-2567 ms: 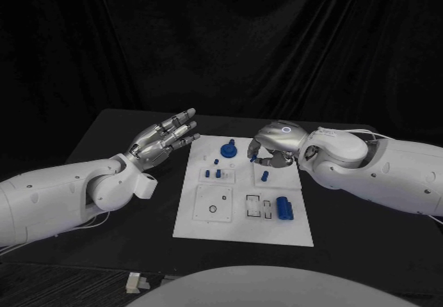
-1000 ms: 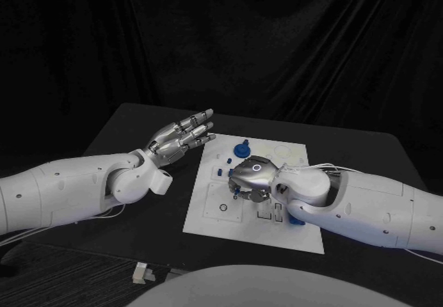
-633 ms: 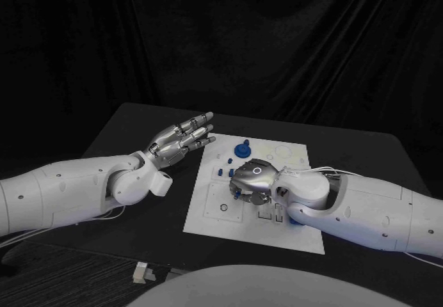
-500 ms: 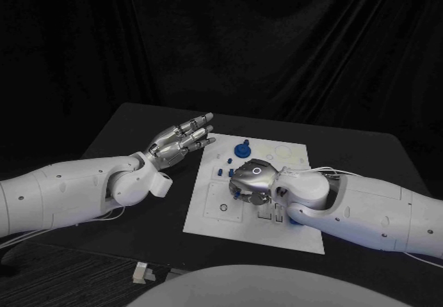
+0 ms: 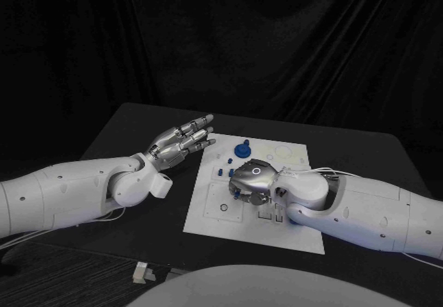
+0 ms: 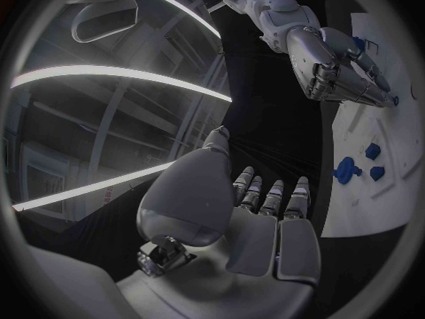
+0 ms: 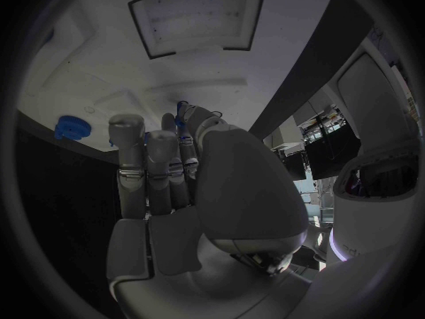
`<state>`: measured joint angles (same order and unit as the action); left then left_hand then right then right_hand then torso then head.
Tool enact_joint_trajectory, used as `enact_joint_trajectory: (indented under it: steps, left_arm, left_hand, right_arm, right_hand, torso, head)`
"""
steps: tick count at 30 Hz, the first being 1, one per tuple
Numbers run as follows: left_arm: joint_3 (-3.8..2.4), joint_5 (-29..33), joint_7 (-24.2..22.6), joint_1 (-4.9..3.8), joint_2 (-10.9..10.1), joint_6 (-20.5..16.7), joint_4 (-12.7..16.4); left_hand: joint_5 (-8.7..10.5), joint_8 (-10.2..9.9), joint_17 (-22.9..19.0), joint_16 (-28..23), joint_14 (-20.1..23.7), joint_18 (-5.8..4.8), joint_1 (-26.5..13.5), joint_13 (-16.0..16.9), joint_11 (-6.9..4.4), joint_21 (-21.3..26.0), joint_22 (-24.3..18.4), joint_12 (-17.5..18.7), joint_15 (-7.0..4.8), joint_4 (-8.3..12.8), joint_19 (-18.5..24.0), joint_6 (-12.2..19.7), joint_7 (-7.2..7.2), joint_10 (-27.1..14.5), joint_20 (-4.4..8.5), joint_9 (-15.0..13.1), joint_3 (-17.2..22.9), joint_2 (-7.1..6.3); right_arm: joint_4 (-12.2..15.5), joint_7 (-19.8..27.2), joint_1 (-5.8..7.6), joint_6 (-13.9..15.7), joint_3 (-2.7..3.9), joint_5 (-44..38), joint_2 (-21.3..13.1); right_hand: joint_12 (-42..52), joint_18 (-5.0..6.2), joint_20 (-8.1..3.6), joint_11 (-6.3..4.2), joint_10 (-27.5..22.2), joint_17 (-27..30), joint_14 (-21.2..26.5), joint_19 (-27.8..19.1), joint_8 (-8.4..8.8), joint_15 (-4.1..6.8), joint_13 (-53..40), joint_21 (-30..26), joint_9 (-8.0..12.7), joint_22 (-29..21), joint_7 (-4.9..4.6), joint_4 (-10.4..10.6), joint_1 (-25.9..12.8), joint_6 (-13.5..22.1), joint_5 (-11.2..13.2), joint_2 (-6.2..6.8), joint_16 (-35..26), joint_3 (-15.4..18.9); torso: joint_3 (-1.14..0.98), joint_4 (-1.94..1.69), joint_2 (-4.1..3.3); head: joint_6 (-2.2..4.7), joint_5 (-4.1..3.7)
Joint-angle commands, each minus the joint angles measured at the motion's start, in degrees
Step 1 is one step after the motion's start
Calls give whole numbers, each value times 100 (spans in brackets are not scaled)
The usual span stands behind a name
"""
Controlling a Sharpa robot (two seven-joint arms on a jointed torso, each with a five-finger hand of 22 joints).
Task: Assemble the parts on the task board
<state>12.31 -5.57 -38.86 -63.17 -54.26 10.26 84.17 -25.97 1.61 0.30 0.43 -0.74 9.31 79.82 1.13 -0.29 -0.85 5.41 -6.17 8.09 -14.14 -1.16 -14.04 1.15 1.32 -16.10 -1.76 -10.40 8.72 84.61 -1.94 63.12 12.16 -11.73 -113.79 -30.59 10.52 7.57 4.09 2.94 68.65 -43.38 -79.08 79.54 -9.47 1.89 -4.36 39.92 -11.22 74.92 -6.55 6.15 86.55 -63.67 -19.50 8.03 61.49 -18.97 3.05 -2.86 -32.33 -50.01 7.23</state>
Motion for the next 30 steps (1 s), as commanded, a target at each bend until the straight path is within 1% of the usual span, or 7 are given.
enact_joint_trajectory:
  steps: [1, 23, 30]
  left_arm:
    - [-6, 33, -337, 11, 18, 99, 5]
    - [-6, 33, -287, 22, 46, 108, -36]
    - [-6, 33, -261, 24, 56, 117, -50]
  left_hand:
    - [-36, 24, 4, 32, 13, 92, -5, 4, 31, 0, -8, -2, 45, 21, 6, 11, 35, -6, -14, -8, -23, 66]
    - [-37, 24, 4, 33, 13, 92, -3, 3, 34, 1, -11, -1, 47, 22, 6, 16, 39, -8, -15, -7, -24, 72]
    - [-37, 23, 4, 32, 14, 91, -2, 3, 37, 1, -13, 0, 49, 22, 6, 22, 40, -10, -16, -6, -25, 76]
  right_arm:
    - [-27, -123, -42, -44, -17, -68, 10]
    - [43, -152, -51, -64, -17, -68, -25]
    - [77, -170, -51, -20, -17, -68, -50]
  right_hand:
    - [14, 17, -11, -4, 55, 7, 10, -31, -35, -11, -6, -17, -5, 479, 11, -37, -21, -34, -15, -16, -37, -4]
    - [27, 18, -5, -6, 92, 40, 34, -45, -28, -17, -16, -36, -13, 474, 7, -52, -25, -39, -7, -32, -65, -11]
    - [29, 21, -5, -6, 100, 53, 39, -50, -30, -18, -18, -50, -16, 471, 6, -57, -27, -47, -5, -35, -75, -11]
  torso:
    - [0, -2, -2]
    - [2, 2, 1]
    - [1, -1, 0]
  head:
    - [1, -7]
    - [1, -4]
    - [1, -12]
